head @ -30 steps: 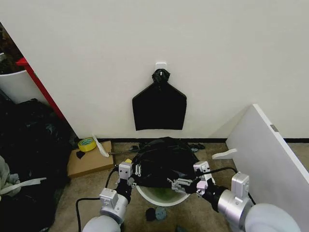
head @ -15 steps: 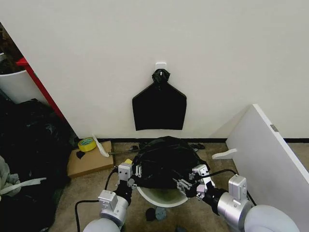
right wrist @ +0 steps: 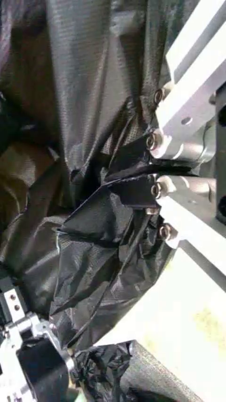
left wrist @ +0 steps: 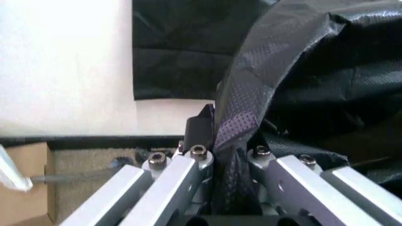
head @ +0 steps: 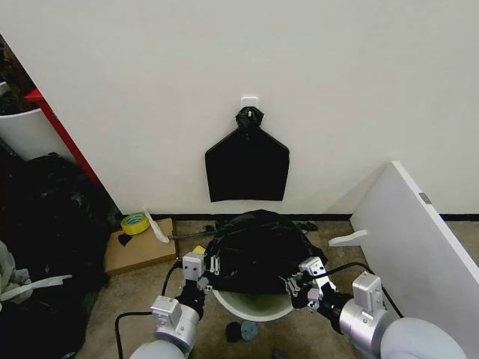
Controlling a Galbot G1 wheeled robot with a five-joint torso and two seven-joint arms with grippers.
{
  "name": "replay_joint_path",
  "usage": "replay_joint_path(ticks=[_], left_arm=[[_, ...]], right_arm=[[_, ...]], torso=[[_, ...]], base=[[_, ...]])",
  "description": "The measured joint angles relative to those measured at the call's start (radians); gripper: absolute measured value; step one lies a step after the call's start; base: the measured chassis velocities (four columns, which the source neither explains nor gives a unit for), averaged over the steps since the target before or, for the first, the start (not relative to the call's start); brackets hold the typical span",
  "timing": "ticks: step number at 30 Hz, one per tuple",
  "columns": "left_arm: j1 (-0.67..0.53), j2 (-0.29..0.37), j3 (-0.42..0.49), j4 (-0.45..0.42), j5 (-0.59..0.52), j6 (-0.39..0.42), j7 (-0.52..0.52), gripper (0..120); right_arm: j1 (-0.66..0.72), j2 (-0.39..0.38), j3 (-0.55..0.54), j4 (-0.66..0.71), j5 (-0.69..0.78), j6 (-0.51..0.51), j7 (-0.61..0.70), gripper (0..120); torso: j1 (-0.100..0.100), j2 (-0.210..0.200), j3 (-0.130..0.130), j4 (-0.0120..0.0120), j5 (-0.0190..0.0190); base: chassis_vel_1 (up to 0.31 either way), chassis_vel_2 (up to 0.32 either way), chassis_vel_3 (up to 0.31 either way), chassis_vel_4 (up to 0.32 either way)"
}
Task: Place the garbage bag over the trash bin.
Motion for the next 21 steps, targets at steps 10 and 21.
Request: replay_joint_path(ticks=[10,21], left_arm=[[-0.076,0.006,-0.028,-0.005,-0.292,0.104,-0.086,3],[-0.144,-0.009,-0.05,0.029,-0.383,0.154,-0.132,3]], right_arm=[[-0.119,-0.058,0.04,0.0,-0.073,0.127,-0.107,0],[-0.163,-0.081,0.038,0.0,-0.166,0.305,-0.247,0]], torso=[[0.0,0.0,0.0,0.0,0.0],[0.0,0.0,0.0,0.0,-0.0001]], base=[[0.0,0.0,0.0,0.0],[0.0,0.0,0.0,0.0]])
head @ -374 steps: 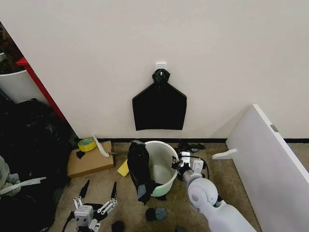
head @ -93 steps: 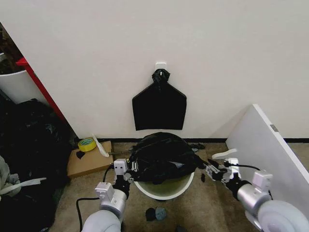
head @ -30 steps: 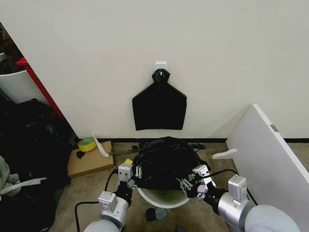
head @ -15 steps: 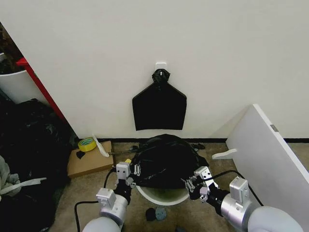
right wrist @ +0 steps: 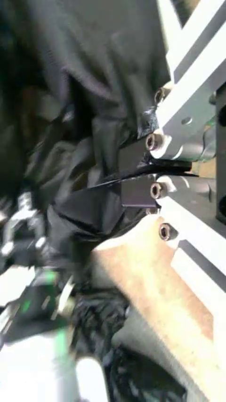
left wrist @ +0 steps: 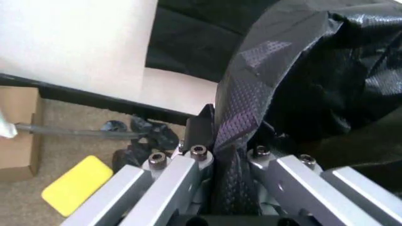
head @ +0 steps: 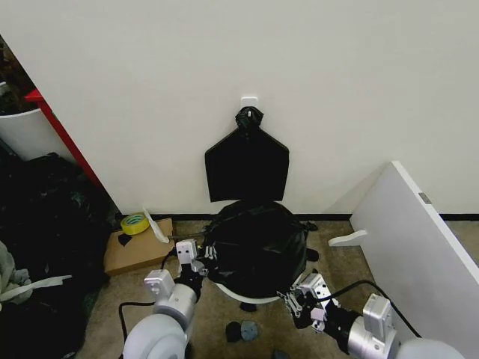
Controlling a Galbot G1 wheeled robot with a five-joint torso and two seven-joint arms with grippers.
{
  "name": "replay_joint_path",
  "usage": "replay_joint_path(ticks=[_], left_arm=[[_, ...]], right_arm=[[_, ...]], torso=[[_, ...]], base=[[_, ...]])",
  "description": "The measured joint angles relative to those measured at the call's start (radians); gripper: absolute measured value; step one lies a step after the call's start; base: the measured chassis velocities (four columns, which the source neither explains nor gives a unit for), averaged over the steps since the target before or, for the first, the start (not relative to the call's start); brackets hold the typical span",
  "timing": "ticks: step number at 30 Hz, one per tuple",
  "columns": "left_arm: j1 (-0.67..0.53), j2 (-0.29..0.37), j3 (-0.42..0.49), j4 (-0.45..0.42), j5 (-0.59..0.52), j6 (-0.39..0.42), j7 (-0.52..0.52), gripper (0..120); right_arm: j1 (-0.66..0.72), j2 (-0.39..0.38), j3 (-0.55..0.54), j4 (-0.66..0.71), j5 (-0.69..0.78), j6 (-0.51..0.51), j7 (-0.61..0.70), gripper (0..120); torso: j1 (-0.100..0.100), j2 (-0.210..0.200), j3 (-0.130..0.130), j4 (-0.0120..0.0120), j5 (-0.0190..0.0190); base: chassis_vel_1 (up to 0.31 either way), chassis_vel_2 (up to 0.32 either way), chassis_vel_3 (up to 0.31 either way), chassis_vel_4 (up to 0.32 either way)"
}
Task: Place the garbage bag over the trash bin.
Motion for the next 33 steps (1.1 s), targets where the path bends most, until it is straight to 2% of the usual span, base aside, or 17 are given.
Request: replay_joint_path(ticks=[3,8,12,33], left_arm=[[-0.005,0.004,-0.002,-0.001,-0.015,0.025,-0.014,3],[-0.017,0.012,-0.012,-0.027,-0.069,0.069,-0.043,3],[-0.025,0.016,-0.027,-0.038,-0.1,0.078,-0.053,3],[-0.029,0.023,-0.074,-0.058,-0.139,0.099,-0.063,3]], right_arm=[[0.002,-0.002,-0.007,0.0,-0.02,0.059,-0.049,0],[0.006,-0.008,-0.017,-0.075,-0.138,0.278,-0.246,0],[0.009,-0.008,-0.017,-0.13,-0.196,0.355,-0.313,0],[0.052,-0.018,0.046,-0.275,-0.318,0.433,-0.366,0]], torso=[[0.0,0.0,0.0,0.0,0.0],[0.0,0.0,0.0,0.0,0.0],[0.0,0.0,0.0,0.0,0.0],[0.0,0.0,0.0,0.0,0.0]], base=[[0.0,0.0,0.0,0.0],[0.0,0.0,0.0,0.0],[0.0,0.0,0.0,0.0],[0.0,0.0,0.0,0.0]])
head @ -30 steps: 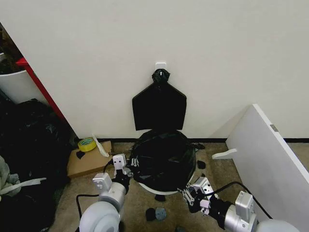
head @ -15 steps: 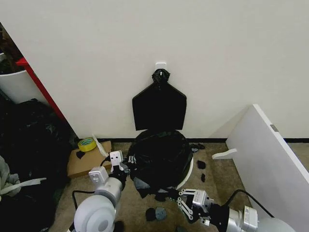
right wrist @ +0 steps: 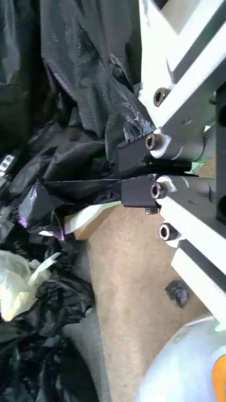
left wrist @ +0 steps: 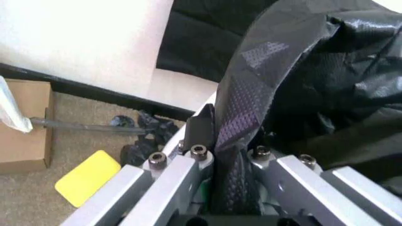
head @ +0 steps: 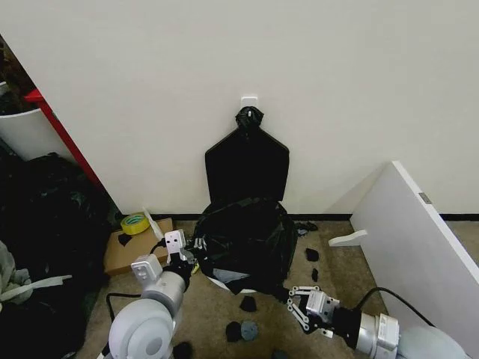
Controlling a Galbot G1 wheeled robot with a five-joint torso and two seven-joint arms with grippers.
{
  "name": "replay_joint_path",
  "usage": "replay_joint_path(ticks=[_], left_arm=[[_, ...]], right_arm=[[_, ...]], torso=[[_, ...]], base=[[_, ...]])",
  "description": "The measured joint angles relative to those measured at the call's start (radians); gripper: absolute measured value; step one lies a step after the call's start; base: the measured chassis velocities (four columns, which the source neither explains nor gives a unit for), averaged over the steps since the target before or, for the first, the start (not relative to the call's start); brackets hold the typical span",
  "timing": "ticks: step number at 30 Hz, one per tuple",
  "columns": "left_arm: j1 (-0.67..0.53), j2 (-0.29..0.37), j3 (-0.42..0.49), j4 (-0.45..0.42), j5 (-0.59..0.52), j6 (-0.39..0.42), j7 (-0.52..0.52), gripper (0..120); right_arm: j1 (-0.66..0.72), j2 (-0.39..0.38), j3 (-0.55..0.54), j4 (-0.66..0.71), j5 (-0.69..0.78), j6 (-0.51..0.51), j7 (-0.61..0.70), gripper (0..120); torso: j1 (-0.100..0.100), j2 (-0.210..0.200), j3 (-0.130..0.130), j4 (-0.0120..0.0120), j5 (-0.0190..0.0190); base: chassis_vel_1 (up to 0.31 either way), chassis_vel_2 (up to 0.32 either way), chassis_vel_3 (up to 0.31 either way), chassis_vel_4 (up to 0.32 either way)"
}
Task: Place the garbage bag over the trash bin.
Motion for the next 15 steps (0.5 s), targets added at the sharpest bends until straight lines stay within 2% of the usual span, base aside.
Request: replay_joint_path(ticks=[8,15], left_arm=[[0.003,0.01,-0.014,0.0,0.008,-0.004,0.014,3],[0.001,0.008,-0.01,-0.01,-0.01,-0.004,0.031,3]], right_arm=[[-0.026,0.001,0.019,-0.033,0.002,-0.001,-0.03,0],[-0.031,0.027,-0.011,-0.051,-0.016,0.009,-0.077,0]], torso=[[0.0,0.0,0.0,0.0,-0.0001],[0.0,0.0,0.0,-0.0001,-0.0001]], base=[[0.0,0.0,0.0,0.0],[0.0,0.0,0.0,0.0]])
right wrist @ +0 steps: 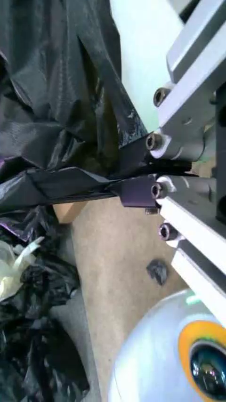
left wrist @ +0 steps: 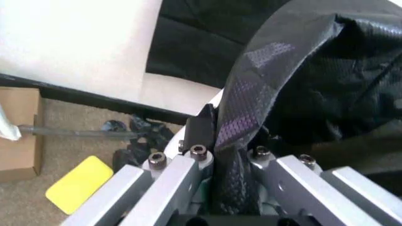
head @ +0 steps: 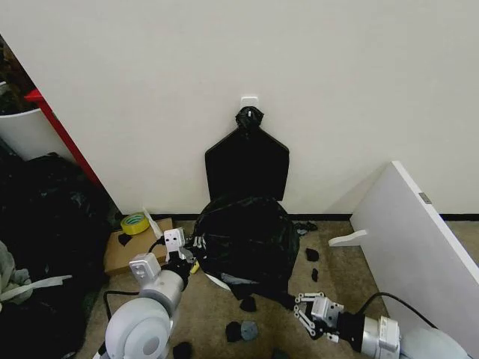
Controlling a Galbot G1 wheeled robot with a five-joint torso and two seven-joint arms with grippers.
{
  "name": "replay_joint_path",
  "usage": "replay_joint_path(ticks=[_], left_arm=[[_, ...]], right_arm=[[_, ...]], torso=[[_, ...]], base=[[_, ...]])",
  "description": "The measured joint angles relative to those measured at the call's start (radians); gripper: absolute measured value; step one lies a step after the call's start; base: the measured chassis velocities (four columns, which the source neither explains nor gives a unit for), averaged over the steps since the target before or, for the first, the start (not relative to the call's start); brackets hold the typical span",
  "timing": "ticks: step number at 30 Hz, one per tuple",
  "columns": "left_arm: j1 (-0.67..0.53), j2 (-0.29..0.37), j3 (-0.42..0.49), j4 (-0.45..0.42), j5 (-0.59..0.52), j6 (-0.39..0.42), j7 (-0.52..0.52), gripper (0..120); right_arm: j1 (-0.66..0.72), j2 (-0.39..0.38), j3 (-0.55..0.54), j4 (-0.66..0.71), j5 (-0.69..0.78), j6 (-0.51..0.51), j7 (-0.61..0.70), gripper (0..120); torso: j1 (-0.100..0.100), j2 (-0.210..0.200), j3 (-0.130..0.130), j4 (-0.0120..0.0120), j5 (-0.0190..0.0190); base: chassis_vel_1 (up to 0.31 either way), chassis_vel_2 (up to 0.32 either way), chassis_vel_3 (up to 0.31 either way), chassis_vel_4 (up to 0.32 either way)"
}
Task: Place the garbage bag over the trash bin.
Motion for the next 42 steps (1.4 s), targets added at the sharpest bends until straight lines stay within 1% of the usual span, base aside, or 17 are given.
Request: replay_joint_path(ticks=[4,7,10,13,15,17,21,31,36,37,38,40,41,42], left_arm=[[0.006,0.001,-0.002,-0.02,-0.056,0.022,-0.008,3],[-0.003,-0.008,0.008,-0.024,-0.098,0.025,-0.056,3],[-0.01,-0.013,0.015,-0.024,-0.124,0.024,-0.081,3],[-0.019,-0.025,0.024,-0.031,-0.2,0.025,-0.132,3],[-0.019,-0.025,0.024,-0.031,-0.2,0.025,-0.132,3],[-0.021,-0.03,0.027,-0.04,-0.24,0.037,-0.155,3],[-0.01,-0.022,0.017,-0.046,-0.247,0.048,-0.162,2],[-0.01,-0.026,0.024,-0.045,-0.244,0.051,-0.165,2],[-0.028,-0.025,0.024,-0.021,-0.244,0.054,-0.176,2],[-0.031,-0.025,0.023,-0.016,-0.244,0.054,-0.177,2],[-0.031,-0.025,0.023,-0.016,-0.244,0.054,-0.177,2],[-0.042,-0.026,0.021,-0.001,-0.244,0.053,-0.182,2],[-0.043,-0.027,0.021,0.001,-0.244,0.053,-0.183,2],[-0.047,-0.029,0.021,0.009,-0.243,0.051,-0.184,2]], right_arm=[[0.035,0.025,-0.029,-0.046,-0.018,0.015,-0.003,0],[0.071,0.052,-0.054,-0.063,-0.064,0.04,-0.003,0],[0.085,0.064,-0.065,-0.057,-0.091,0.046,-0.002,0],[0.11,0.079,-0.084,-0.052,-0.16,0.05,0.011,0],[0.11,0.079,-0.084,-0.052,-0.16,0.05,0.011,0],[0.12,0.087,-0.094,-0.076,-0.198,0.053,0.023,0],[0.118,0.087,-0.088,-0.118,-0.217,0.064,0.034,0],[0.089,0.095,-0.087,-0.087,-0.249,0.075,0.05,0],[0.058,0.101,-0.072,-0.099,-0.279,0.09,0.05,0],[0.051,0.101,-0.07,-0.098,-0.278,0.092,0.05,3],[0.051,0.101,-0.07,-0.098,-0.278,0.092,0.05,3],[0.033,0.105,-0.066,-0.09,-0.274,0.097,0.05,11],[0.032,0.105,-0.065,-0.09,-0.274,0.098,0.05,14],[0.028,0.108,-0.062,-0.096,-0.276,0.109,0.05,19]], torso=[[0.0,0.0,0.0,0.0002,0.0],[0.0,0.0,0.0,0.0003,0.0002],[0.0,0.0,0.0,0.0001,0.0],[0.0,0.0,0.0,0.0002,0.0],[0.0,0.0,0.0,0.0002,0.0],[0.0,0.0,0.0,0.0002,0.0],[0.0,0.0,0.0,0.0003,0.0001],[0.0,0.0,0.0,0.0001,0.0],[0.0,0.0,0.0,0.0001,0.0],[0.0,0.0,0.0,0.0002,0.0],[0.0,0.0,0.0,0.0002,0.0],[0.0,0.0,0.0,-0.0001,-0.0001],[0.0,0.0,0.0,-0.0001,0.0],[0.0,0.0,0.0,0.0001,0.0]], base=[[0.0,0.0,0.0,0.0],[0.0,0.0,0.0,0.0],[0.0,0.0,0.0,0.0],[0.0,0.0,0.0,0.0],[0.0,0.0,0.0,0.0],[0.0,0.0,0.0,0.0],[0.0,0.0,0.0,0.0],[0.0,0.0,0.0,0.0],[0.0,0.0,0.0,0.0],[0.0,0.0,0.0,0.0],[0.0,0.0,0.0,0.0],[0.0,0.0,0.0,0.0],[0.0,0.0,0.0,0.0],[0.0,0.0,0.0,0.0]])
